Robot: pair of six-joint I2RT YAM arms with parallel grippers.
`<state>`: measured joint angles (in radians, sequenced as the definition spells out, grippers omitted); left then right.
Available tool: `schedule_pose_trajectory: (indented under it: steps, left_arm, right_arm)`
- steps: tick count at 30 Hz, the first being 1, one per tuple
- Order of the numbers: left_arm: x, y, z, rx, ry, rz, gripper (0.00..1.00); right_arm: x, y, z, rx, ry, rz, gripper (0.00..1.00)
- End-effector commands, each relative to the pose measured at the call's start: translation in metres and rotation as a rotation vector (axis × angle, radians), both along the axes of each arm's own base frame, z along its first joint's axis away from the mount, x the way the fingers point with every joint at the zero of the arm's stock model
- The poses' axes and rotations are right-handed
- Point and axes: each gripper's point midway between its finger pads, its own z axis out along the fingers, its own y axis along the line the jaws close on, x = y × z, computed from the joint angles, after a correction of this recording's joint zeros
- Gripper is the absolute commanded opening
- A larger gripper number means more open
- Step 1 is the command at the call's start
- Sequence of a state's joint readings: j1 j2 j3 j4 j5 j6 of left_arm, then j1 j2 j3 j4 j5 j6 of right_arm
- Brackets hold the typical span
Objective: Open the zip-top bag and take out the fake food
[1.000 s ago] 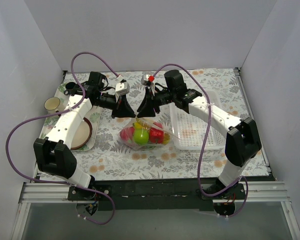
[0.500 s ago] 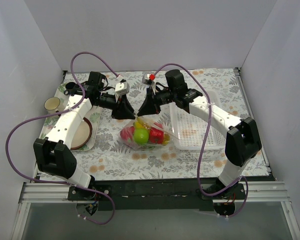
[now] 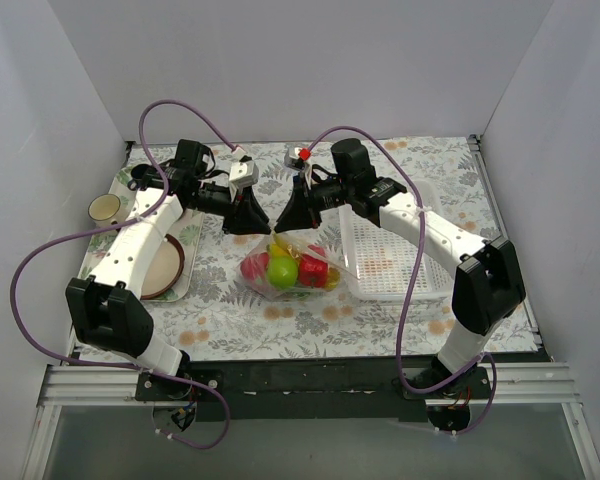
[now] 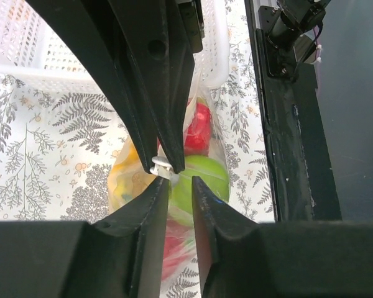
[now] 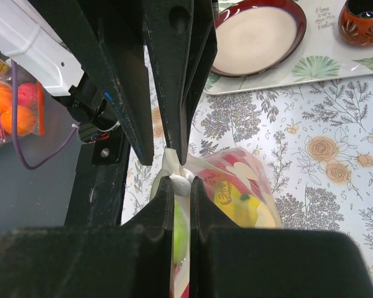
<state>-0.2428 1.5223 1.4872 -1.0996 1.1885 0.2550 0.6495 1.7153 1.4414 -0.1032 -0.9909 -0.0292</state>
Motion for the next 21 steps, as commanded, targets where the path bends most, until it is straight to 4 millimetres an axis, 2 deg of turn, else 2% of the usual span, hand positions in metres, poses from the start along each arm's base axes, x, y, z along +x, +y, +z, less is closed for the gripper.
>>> schedule_pose_trajectory:
  steps: [1,2,4,15,21]
  left_arm:
    - [-0.006,-0.009,0.033,-0.068,-0.052,-0.034,0.18]
    - [-0.005,-0.008,0.033,-0.066,-0.050,-0.027,0.07]
    - [-0.003,-0.008,0.033,-0.062,-0.055,-0.022,0.00]
    - [0.009,-0.006,0.039,-0.030,-0.070,0.042,0.00]
    - [0.031,0.008,0.051,-0.015,-0.107,0.129,0.00]
  right_arm:
    - [-0.003,0.000,0.025,0.049,-0.067,0.000,0.01]
    - [-0.003,0.000,0.025,0.048,-0.064,-0.001,0.01]
    - [-0.003,0.000,0.025,0.048,-0.060,0.002,0.01]
    - [-0.004,-0.003,0.024,0.023,-0.066,-0.013,0.01]
    - [0.000,-0.016,0.004,-0.052,-0.098,-0.070,0.01]
